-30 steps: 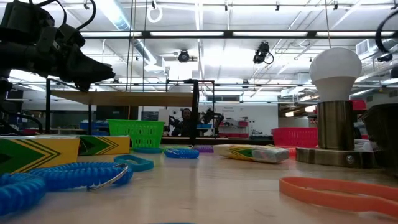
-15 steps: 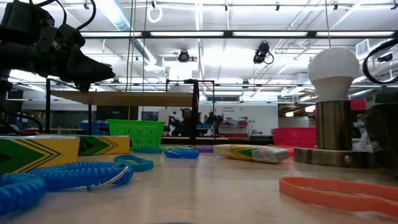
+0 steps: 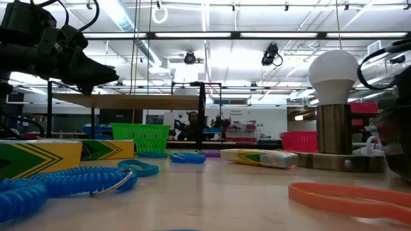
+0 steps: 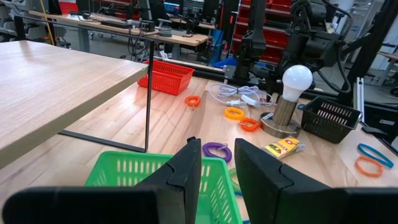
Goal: Pick & Place Office Desk Supplies
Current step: Put the orange rubber band into the red basket
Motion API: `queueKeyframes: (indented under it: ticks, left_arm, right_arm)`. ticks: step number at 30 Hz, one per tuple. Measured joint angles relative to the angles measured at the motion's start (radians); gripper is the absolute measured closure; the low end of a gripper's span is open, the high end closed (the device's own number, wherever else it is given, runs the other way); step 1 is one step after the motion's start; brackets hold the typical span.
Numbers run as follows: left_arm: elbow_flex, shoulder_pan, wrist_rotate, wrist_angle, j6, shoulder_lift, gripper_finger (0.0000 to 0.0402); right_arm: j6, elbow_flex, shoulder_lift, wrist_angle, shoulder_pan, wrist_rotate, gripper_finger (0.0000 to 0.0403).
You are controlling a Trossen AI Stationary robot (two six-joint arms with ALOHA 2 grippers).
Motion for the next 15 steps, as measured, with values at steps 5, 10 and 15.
queueKeyframes:
  ticks: [5, 10, 15]
  left_arm:
    - [0.0, 0.0, 0.0, -0.004, 0.0, 0.0, 0.0298]
    - [0.0, 0.0, 0.0, -0.004, 0.008, 0.0, 0.0298]
    - [0.0, 0.0, 0.0, -0.004, 0.011, 0.0, 0.0298]
  right_arm:
    - [0.026, -0.001, 0.001, 0.021, -0.009, 0.015, 0.0339]
    - [0.043, -0.002, 0.002, 0.031, -0.006, 0.002, 0.0394]
    - [0.12, 0.005, 0.002, 0.026, 0.013, -0.013, 0.0399]
